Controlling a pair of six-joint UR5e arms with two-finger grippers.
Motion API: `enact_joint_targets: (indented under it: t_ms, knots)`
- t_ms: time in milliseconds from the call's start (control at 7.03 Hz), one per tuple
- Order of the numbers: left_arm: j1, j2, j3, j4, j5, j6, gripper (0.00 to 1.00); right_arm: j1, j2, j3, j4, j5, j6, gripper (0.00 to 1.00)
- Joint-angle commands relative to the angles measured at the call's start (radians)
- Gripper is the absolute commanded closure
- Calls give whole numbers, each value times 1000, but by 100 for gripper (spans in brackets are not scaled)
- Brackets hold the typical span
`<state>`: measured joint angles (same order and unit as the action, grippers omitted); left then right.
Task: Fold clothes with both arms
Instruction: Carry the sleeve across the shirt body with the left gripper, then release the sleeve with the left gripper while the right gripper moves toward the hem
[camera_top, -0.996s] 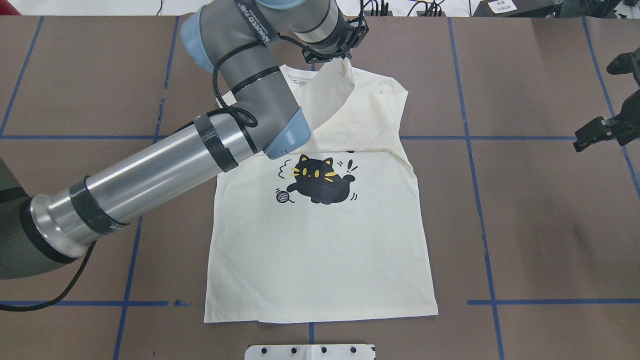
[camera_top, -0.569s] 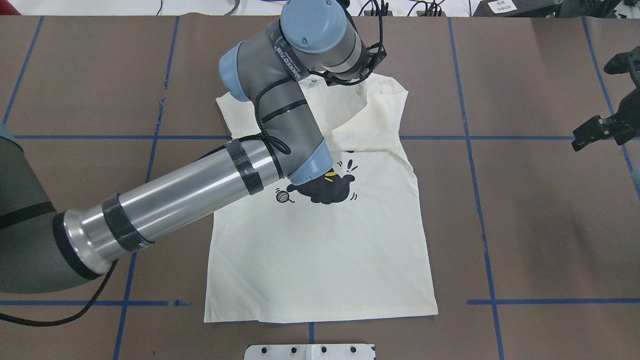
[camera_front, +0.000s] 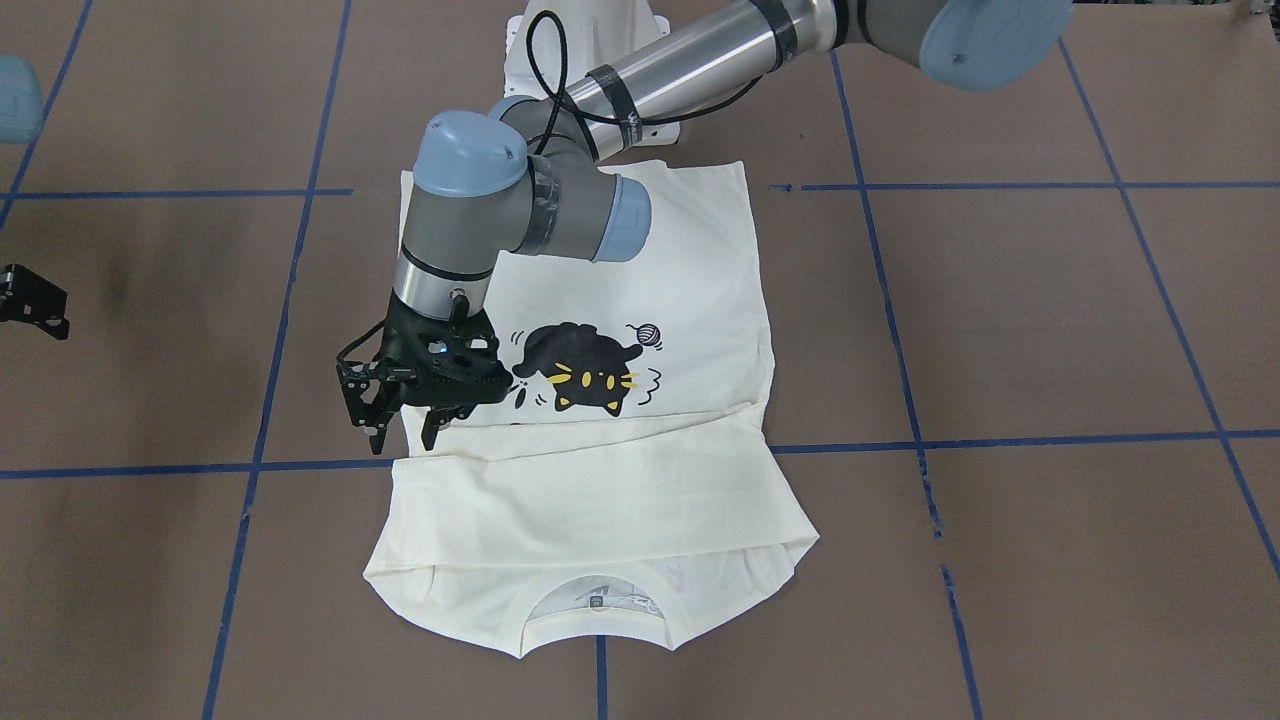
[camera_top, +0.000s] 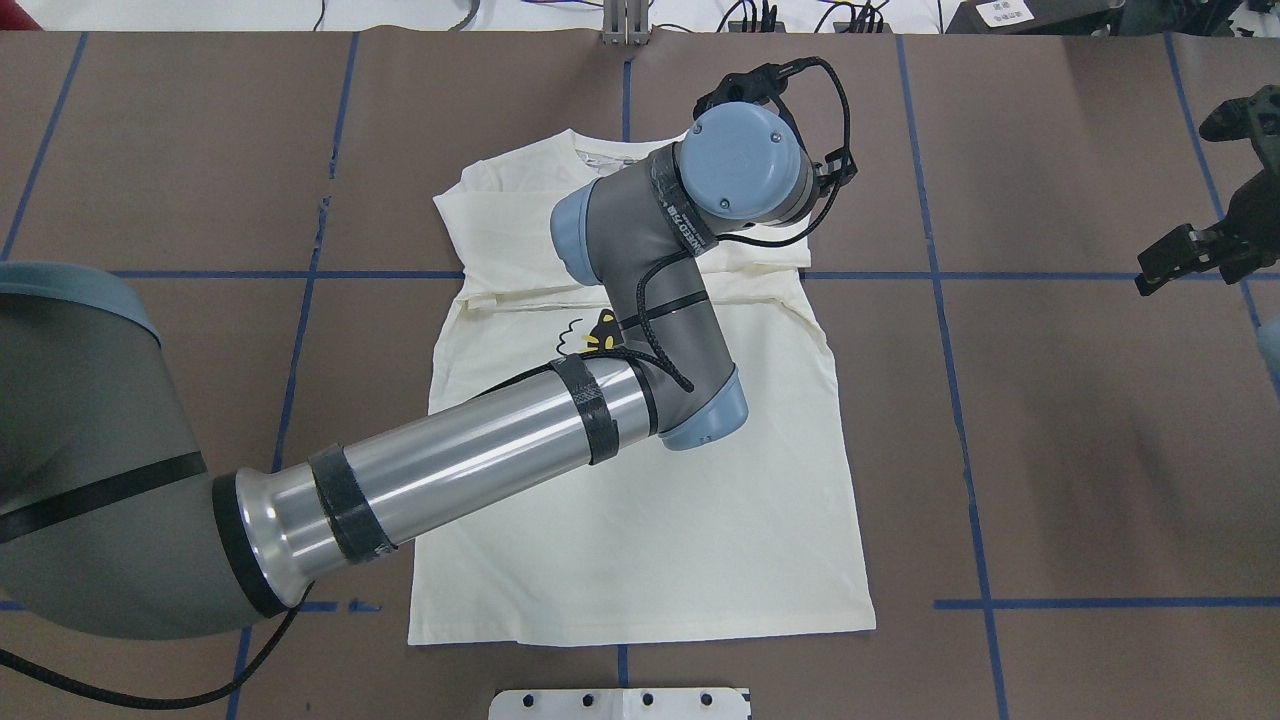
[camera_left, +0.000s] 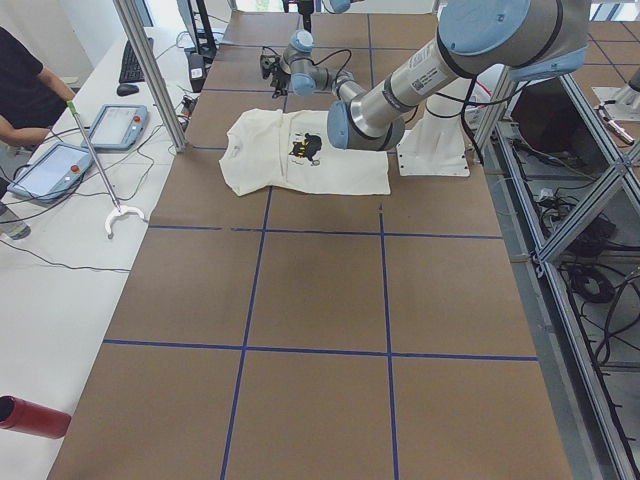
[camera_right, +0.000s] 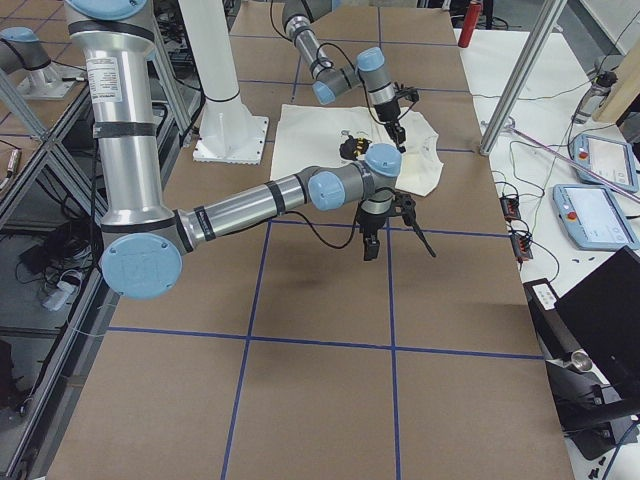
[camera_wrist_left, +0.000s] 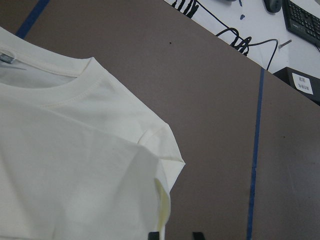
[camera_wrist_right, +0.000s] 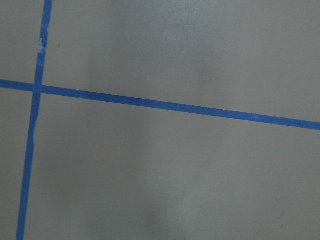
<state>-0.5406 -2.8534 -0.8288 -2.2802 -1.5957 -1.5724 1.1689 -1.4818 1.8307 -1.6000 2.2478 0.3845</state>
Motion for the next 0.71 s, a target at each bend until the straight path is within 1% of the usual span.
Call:
enact_joint_targets:
  t_ms: [0,142,285,427,569]
  knots:
    - [-9,18,-9,2,-7,96,0,0,11,8,0,27,2,0]
    - [-12,96,-91,11,-36,124,0,-3,18,28,6,27,69,0]
    - [-25,199,-221,69,-128,196,0,-53,18,39,108,24,211,0]
    - [-32,272,-337,208,-141,310,0,-108,-1,44,258,16,375,0]
    - [-38,440,-562,279,-142,400,0,-177,-36,83,331,-16,483,0]
